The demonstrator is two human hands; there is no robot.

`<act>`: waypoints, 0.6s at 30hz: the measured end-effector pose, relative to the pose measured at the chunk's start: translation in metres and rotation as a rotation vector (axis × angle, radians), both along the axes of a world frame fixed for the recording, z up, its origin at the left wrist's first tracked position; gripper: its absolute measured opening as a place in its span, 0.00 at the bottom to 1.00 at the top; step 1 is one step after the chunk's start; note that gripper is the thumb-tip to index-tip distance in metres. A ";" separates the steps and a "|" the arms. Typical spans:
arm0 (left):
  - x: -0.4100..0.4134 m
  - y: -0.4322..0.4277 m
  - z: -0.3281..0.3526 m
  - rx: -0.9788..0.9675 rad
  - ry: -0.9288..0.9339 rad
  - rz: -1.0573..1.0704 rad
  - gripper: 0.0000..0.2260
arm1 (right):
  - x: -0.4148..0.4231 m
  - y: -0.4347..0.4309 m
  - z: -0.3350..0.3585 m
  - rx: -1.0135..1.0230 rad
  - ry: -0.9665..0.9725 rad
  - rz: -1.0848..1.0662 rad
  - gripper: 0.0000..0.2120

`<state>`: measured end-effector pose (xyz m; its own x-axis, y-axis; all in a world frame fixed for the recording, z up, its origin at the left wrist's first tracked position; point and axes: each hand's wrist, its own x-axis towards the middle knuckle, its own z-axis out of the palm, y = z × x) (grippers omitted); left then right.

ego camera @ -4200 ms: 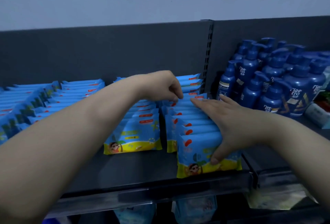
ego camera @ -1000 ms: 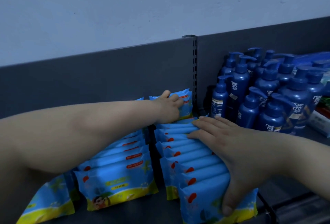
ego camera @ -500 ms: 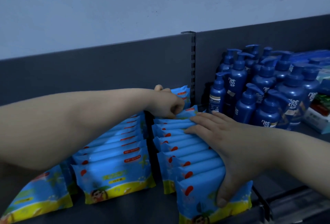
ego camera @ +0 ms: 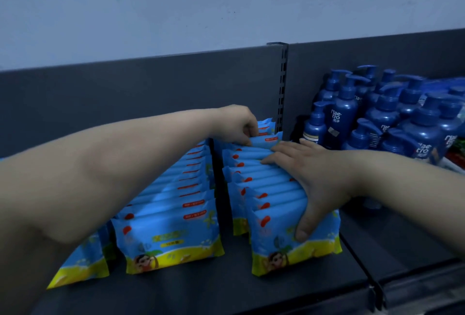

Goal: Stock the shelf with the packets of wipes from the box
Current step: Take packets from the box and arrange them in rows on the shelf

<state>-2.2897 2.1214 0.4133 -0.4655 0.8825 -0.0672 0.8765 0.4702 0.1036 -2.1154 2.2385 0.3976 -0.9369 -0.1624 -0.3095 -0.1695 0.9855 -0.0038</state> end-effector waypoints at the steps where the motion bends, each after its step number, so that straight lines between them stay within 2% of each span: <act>1: 0.000 -0.002 0.002 0.006 -0.009 0.008 0.12 | -0.004 0.000 0.001 0.017 -0.003 -0.006 0.61; 5: 0.007 -0.014 0.013 0.099 -0.037 0.071 0.12 | -0.015 0.002 0.003 0.043 -0.020 -0.020 0.62; 8: 0.023 -0.028 0.019 0.320 -0.061 0.200 0.14 | -0.014 0.005 -0.002 0.029 -0.007 -0.032 0.62; 12: 0.054 -0.044 0.013 0.684 -0.438 0.376 0.12 | -0.003 0.003 -0.005 0.011 0.078 -0.085 0.61; 15: 0.072 -0.060 0.004 0.797 -0.710 0.479 0.21 | 0.018 0.001 -0.015 -0.156 0.223 -0.154 0.62; 18: 0.094 -0.074 -0.005 0.928 -0.870 0.480 0.24 | 0.041 -0.002 -0.038 -0.510 0.375 -0.275 0.62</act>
<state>-2.1962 2.0474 0.4083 -0.8490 0.5276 0.0304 0.1365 0.1633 0.9771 -2.0744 2.2363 0.3594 -0.9938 0.0571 0.0954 0.0059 0.8837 -0.4680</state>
